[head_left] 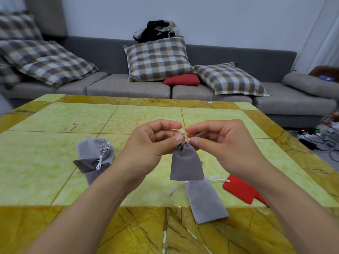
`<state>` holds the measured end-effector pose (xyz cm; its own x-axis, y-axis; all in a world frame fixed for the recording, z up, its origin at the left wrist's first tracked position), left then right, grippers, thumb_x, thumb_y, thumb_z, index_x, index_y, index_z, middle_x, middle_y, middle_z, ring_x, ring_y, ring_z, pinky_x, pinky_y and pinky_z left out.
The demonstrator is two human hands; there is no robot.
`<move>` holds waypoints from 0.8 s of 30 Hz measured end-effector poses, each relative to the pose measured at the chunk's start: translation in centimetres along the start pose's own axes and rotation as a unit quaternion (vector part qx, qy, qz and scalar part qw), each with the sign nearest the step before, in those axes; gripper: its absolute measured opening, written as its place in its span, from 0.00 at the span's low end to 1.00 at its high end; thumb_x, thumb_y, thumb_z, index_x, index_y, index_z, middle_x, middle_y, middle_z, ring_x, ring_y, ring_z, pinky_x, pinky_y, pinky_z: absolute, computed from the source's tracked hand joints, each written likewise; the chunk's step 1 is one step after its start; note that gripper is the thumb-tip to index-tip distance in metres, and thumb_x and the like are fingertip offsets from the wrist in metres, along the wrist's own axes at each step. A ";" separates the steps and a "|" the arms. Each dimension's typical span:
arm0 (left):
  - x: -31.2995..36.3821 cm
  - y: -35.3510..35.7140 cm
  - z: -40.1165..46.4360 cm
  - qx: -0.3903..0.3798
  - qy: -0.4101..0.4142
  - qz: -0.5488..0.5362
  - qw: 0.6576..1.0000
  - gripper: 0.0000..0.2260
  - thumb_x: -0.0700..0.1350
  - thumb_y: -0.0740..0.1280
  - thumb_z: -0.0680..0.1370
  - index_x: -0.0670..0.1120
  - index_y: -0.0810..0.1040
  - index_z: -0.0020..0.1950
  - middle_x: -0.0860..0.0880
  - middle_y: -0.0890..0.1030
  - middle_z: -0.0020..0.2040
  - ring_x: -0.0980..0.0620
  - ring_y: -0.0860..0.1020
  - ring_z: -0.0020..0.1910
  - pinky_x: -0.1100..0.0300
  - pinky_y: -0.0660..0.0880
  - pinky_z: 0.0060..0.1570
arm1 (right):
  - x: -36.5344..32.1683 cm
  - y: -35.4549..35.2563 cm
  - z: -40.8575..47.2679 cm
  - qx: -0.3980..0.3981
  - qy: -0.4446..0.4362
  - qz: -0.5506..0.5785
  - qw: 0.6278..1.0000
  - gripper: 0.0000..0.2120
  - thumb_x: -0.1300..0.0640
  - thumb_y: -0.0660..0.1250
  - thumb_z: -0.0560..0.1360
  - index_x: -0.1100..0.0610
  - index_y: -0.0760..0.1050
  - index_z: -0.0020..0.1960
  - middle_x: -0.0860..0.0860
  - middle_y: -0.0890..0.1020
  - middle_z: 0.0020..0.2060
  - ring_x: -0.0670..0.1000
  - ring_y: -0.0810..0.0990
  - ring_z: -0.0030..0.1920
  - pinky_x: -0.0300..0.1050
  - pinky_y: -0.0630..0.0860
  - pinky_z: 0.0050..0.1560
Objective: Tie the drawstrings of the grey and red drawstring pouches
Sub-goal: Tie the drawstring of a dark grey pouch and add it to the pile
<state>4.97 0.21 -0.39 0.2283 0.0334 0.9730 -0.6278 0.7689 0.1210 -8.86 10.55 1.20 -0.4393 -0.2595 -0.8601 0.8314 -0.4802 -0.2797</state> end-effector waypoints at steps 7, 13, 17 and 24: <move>-0.4 0.2 0.0 0.009 0.016 0.131 0.991 0.08 0.36 0.70 0.77 0.46 0.80 0.54 0.48 0.83 0.38 0.53 0.80 0.38 0.61 0.77 0.42 | -1.3 0.0 -0.5 0.011 -0.078 -0.174 0.982 0.07 0.64 0.76 0.71 0.55 0.85 0.47 0.45 0.85 0.37 0.44 0.84 0.39 0.37 0.80 0.43; -1.0 0.6 -0.1 -0.016 0.000 0.184 0.983 0.10 0.33 0.70 0.75 0.44 0.78 0.53 0.46 0.84 0.37 0.50 0.80 0.36 0.50 0.79 0.46 | -2.4 1.0 -1.0 -0.050 -0.194 -0.289 0.936 0.08 0.64 0.77 0.69 0.55 0.86 0.46 0.44 0.85 0.39 0.42 0.81 0.41 0.31 0.75 0.43; -0.4 0.4 -0.3 -0.043 -0.021 0.160 0.986 0.14 0.36 0.74 0.73 0.44 0.77 0.57 0.43 0.86 0.40 0.41 0.84 0.43 0.52 0.80 0.51 | -2.1 0.8 -0.9 -0.045 -0.159 -0.222 0.961 0.07 0.63 0.78 0.68 0.54 0.86 0.44 0.44 0.85 0.38 0.46 0.82 0.42 0.38 0.77 0.43; -0.1 0.4 -0.5 -0.063 -0.062 0.071 0.994 0.15 0.35 0.72 0.74 0.44 0.78 0.59 0.44 0.86 0.43 0.51 0.83 0.43 0.57 0.78 0.49 | -1.6 0.5 -0.6 -0.030 -0.083 -0.057 0.994 0.06 0.67 0.78 0.66 0.62 0.85 0.42 0.51 0.87 0.37 0.50 0.87 0.41 0.47 0.83 0.44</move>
<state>5.11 0.80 -0.49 0.0449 0.0740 0.9962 -0.5481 0.8356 -0.0374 -7.60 11.23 2.16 -0.5773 -0.3439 -0.7406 0.7899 -0.4650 -0.3998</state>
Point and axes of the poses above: each hand's wrist, its own z-axis towards the middle knuckle, its own y-axis out of the palm, x = y × z, the point moved 4 cm from there along z, towards the middle knuckle
